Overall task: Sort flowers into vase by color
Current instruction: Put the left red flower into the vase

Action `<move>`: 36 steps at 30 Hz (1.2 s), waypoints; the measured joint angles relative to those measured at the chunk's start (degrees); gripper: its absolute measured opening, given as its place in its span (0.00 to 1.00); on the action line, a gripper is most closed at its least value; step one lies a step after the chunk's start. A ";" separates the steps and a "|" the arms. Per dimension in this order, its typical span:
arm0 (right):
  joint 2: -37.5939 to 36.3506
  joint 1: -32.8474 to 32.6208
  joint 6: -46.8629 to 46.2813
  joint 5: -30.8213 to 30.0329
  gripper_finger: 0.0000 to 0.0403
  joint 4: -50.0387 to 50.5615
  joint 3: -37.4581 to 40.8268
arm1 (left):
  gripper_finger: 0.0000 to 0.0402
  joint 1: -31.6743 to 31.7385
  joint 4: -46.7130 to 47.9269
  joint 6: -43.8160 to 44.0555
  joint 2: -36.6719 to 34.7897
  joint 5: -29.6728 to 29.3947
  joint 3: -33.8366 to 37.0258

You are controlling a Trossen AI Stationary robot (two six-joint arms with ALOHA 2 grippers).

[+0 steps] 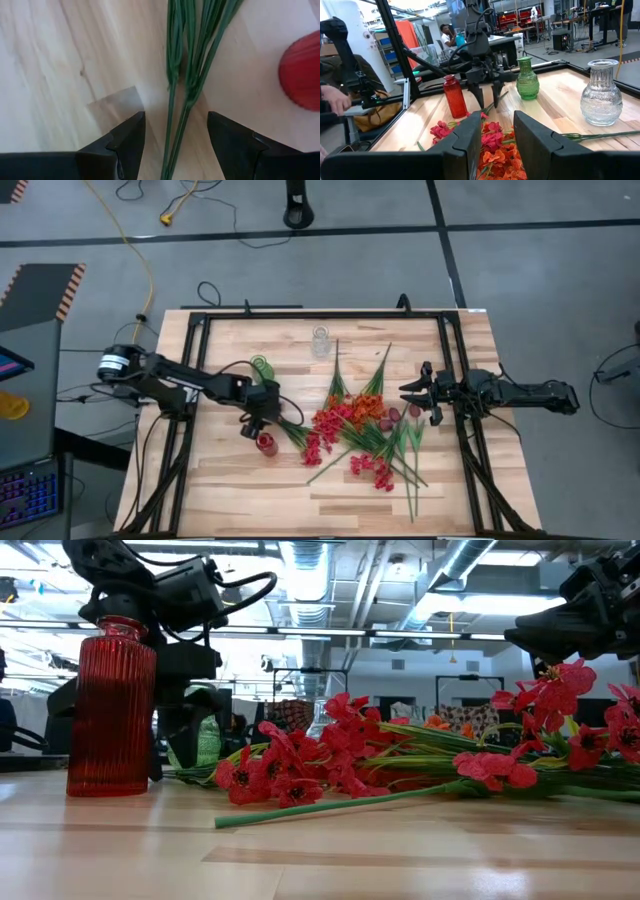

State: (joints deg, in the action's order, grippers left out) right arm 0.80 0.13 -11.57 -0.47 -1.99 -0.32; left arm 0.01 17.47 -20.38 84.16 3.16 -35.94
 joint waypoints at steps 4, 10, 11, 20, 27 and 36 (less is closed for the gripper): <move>-0.02 -0.01 -0.01 0.00 0.35 0.01 0.00 | 0.49 0.00 -1.81 -0.07 0.37 0.74 0.02; 0.00 -0.01 -0.02 0.00 0.35 0.10 0.00 | 0.38 0.00 -2.00 0.48 0.35 0.76 0.02; -0.01 0.01 -0.01 0.00 0.35 0.11 0.01 | 0.36 0.00 -1.98 0.51 0.35 0.76 0.02; -0.01 -0.01 -0.01 0.00 0.35 0.21 0.00 | 0.27 0.00 -1.94 0.66 0.28 0.70 0.80; 0.00 -0.01 0.00 0.00 0.35 0.23 0.00 | 0.26 0.00 -1.94 0.66 0.26 0.40 0.94; 0.00 0.01 -0.02 0.00 0.35 0.23 0.00 | 0.04 0.00 -1.79 0.64 0.26 -0.86 0.98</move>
State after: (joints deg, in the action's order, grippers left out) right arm 0.80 0.14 -11.60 -0.47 -1.76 -0.32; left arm 0.01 15.68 -19.75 84.42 2.30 -34.96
